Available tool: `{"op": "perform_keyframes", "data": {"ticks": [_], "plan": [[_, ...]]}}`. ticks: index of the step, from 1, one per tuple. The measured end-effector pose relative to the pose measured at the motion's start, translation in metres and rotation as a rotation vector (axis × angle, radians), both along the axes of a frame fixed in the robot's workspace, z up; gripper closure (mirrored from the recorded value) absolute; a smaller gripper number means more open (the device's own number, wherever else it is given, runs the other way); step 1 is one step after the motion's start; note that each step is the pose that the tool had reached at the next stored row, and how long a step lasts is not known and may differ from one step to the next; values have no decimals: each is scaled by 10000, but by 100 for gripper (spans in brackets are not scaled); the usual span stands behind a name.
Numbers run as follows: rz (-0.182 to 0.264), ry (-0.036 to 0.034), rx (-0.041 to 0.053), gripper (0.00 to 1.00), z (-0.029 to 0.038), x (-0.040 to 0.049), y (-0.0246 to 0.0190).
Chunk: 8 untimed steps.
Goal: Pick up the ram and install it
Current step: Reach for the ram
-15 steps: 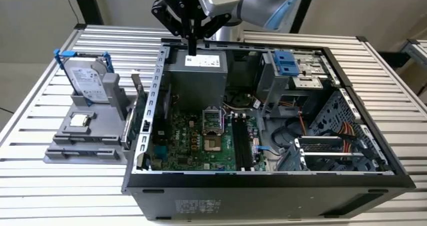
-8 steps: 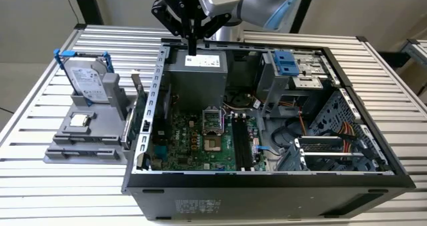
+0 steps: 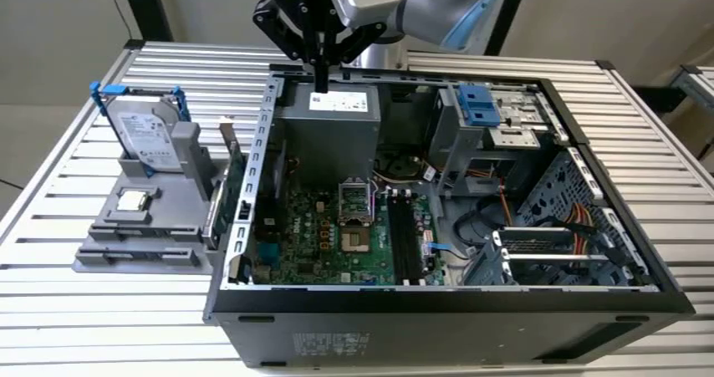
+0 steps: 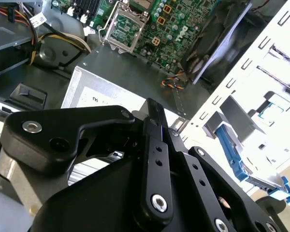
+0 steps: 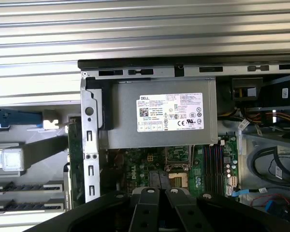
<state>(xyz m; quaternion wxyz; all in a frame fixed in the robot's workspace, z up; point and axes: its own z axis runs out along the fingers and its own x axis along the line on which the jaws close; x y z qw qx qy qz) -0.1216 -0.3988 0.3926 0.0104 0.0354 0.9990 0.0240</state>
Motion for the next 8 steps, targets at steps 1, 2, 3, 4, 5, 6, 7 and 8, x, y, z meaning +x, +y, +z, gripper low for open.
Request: {"op": "perform_keyframes", "data": {"ticks": [1,2,3,4,5,6,7,8], "plan": [[0,0,0,100,0,0,0],[0,0,0,100,0,0,0],[0,0,0,100,0,0,0],[0,0,0,100,0,0,0],[-1,0,1,100,0,-2,0],[-2,0,0,100,0,-6,0],[-2,2,0,100,0,-10,0],[0,0,1,100,0,-14,0]]}}
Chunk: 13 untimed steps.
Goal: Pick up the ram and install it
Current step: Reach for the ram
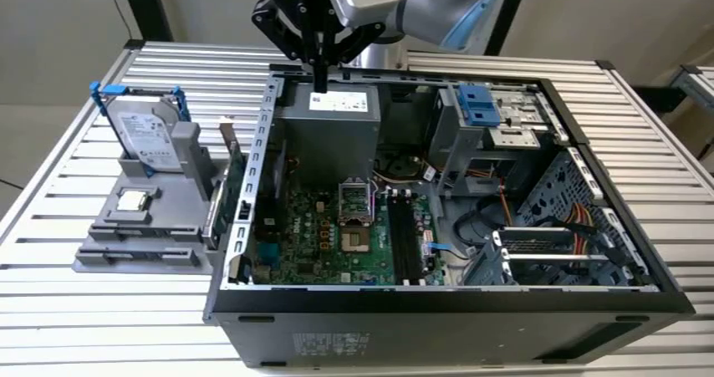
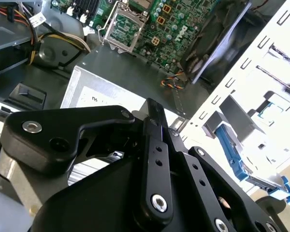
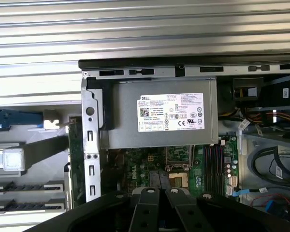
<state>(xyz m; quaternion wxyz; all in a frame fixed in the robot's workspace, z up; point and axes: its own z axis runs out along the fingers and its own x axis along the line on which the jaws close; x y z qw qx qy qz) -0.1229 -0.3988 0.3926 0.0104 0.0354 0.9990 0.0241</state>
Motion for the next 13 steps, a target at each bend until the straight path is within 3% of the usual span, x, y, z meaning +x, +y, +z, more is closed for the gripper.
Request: {"op": "perform_keyframes", "data": {"ticks": [13], "plan": [[0,0,-1,100,0,-100,0]]}}
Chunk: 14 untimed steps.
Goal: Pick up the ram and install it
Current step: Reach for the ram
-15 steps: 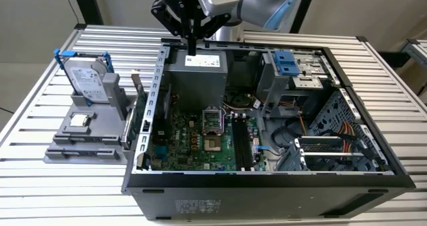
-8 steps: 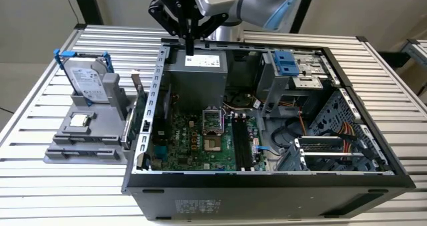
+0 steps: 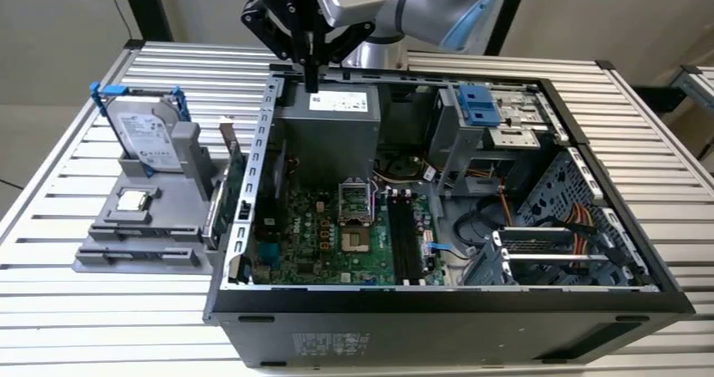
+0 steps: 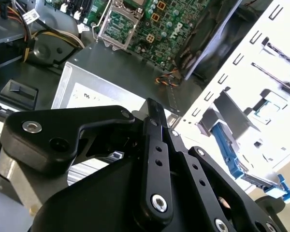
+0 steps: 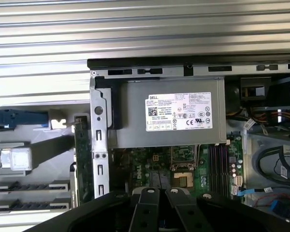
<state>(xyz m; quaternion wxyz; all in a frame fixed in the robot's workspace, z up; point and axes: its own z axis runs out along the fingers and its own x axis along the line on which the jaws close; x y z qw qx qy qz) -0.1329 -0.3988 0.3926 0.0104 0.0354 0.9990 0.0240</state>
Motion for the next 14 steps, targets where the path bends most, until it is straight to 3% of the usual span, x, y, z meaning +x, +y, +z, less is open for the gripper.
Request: {"op": "perform_keyframes", "data": {"ticks": [14], "plan": [[1,1,0,100,0,-75,0]]}}
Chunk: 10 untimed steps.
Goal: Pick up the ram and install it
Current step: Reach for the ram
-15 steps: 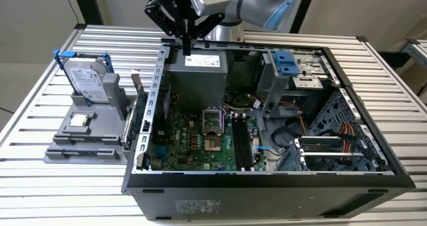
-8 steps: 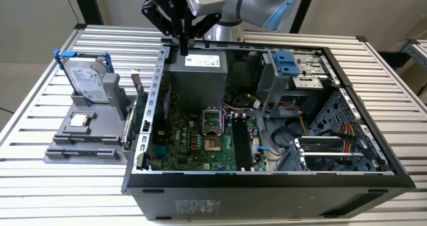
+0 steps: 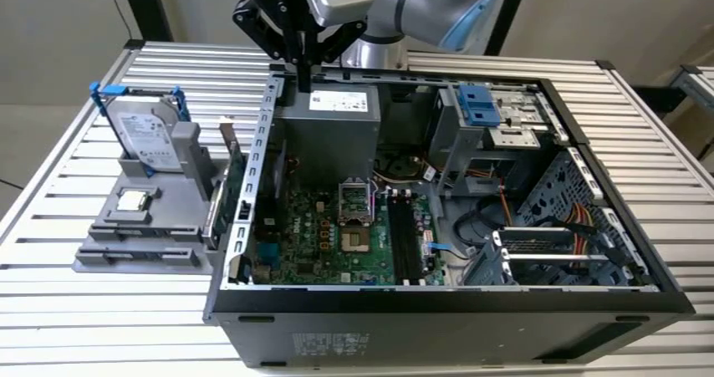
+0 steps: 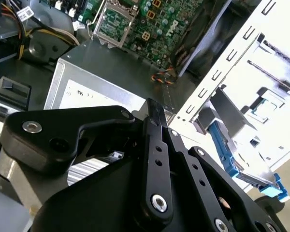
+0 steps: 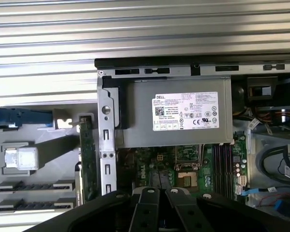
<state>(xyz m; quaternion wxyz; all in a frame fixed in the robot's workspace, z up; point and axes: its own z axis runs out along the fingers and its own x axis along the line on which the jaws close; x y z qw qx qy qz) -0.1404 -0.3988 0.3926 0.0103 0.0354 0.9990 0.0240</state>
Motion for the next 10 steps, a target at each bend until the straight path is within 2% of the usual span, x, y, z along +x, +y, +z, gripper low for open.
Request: {"op": "perform_keyframes", "data": {"ticks": [10], "plan": [[0,0,0,100,0,-33,0]]}}
